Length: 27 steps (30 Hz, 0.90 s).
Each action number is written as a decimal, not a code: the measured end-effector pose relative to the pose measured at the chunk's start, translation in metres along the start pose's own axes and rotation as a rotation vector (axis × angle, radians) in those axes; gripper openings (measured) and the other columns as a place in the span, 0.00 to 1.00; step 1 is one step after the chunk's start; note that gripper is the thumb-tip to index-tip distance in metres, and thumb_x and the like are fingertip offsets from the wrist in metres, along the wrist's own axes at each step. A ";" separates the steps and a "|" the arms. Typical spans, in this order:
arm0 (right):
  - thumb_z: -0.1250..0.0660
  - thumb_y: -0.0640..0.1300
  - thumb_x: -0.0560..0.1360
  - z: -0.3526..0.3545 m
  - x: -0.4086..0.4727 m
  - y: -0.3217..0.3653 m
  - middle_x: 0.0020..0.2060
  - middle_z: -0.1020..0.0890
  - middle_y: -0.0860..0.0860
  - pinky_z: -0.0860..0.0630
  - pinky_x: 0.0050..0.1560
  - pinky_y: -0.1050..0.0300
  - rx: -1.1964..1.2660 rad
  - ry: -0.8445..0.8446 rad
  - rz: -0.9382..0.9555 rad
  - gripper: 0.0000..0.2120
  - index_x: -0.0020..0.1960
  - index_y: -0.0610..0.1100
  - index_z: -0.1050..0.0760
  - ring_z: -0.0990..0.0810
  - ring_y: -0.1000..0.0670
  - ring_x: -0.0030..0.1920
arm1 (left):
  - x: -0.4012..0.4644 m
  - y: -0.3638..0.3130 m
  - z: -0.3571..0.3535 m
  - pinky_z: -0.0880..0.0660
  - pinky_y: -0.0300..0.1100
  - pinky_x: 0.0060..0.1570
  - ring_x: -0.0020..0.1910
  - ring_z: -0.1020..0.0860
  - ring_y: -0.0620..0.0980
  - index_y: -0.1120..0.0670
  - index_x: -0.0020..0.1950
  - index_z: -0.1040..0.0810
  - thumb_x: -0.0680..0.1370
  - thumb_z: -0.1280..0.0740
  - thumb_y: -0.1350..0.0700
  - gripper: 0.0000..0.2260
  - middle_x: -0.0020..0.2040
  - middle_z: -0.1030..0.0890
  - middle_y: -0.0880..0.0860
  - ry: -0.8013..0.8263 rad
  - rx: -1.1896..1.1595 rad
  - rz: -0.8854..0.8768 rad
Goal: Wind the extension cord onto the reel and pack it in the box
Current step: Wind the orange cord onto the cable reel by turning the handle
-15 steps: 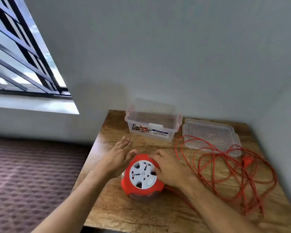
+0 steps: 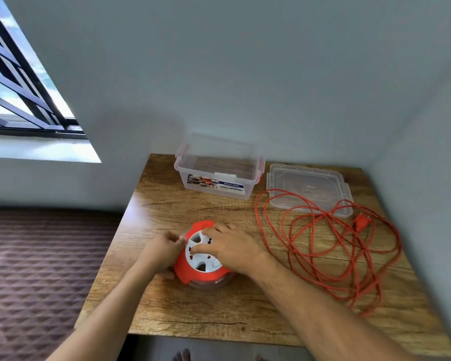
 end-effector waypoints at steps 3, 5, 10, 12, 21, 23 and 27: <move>0.39 0.46 0.82 0.001 -0.001 -0.005 0.71 0.32 0.45 0.31 0.64 0.43 -0.031 0.000 0.069 0.21 0.72 0.62 0.34 0.32 0.40 0.66 | 0.001 0.007 -0.005 0.13 0.55 0.40 0.47 0.14 0.60 0.60 0.60 0.19 0.83 0.32 0.49 0.15 0.53 0.14 0.64 0.056 -0.242 0.053; 0.37 0.44 0.81 0.000 -0.002 -0.007 0.72 0.32 0.44 0.31 0.63 0.44 -0.055 -0.006 0.079 0.23 0.72 0.62 0.36 0.32 0.39 0.65 | 0.002 0.007 -0.007 0.15 0.53 0.41 0.48 0.15 0.60 0.63 0.61 0.19 0.83 0.32 0.53 0.14 0.53 0.14 0.65 0.085 -0.371 0.052; 0.42 0.43 0.82 0.002 -0.004 -0.020 0.64 0.27 0.43 0.30 0.58 0.44 -0.055 -0.052 0.048 0.23 0.74 0.61 0.37 0.27 0.40 0.60 | 0.006 0.001 -0.010 0.18 0.51 0.54 0.52 0.15 0.60 0.63 0.58 0.16 0.85 0.35 0.52 0.15 0.52 0.12 0.62 0.140 -0.494 0.023; 0.41 0.44 0.82 0.002 -0.006 -0.023 0.68 0.30 0.44 0.30 0.58 0.45 -0.046 -0.046 0.062 0.23 0.73 0.63 0.38 0.26 0.41 0.60 | 0.004 -0.002 -0.012 0.19 0.54 0.59 0.55 0.14 0.62 0.63 0.57 0.15 0.85 0.35 0.52 0.15 0.52 0.11 0.63 0.171 -0.589 0.016; 0.39 0.47 0.81 0.007 -0.015 -0.016 0.71 0.32 0.39 0.22 0.37 0.46 -0.081 0.062 0.126 0.22 0.69 0.65 0.38 0.19 0.36 0.38 | 0.004 -0.016 -0.016 0.16 0.50 0.43 0.43 0.12 0.59 0.61 0.55 0.15 0.85 0.37 0.47 0.18 0.47 0.11 0.62 0.115 -0.672 -0.131; 0.38 0.50 0.79 0.016 -0.010 -0.016 0.61 0.24 0.39 0.25 0.34 0.48 -0.113 0.025 0.098 0.24 0.71 0.63 0.40 0.19 0.38 0.36 | 0.002 -0.024 -0.017 0.15 0.50 0.41 0.43 0.12 0.60 0.59 0.57 0.16 0.85 0.38 0.46 0.17 0.47 0.11 0.61 0.134 -0.671 -0.164; 0.37 0.64 0.70 0.029 -0.007 -0.024 0.48 0.16 0.45 0.29 0.38 0.51 0.120 -0.185 -0.361 0.30 0.70 0.55 0.36 0.17 0.39 0.43 | -0.006 -0.040 -0.021 0.17 0.60 0.53 0.52 0.14 0.66 0.59 0.58 0.17 0.85 0.38 0.48 0.17 0.50 0.11 0.62 0.037 -0.718 -0.257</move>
Point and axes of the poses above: each hand's wrist, its own x-axis towards the middle knuckle, its own z-axis out of the back of the hand, y = z × x, the point moved 4 cm from there along x, towards the middle knuckle
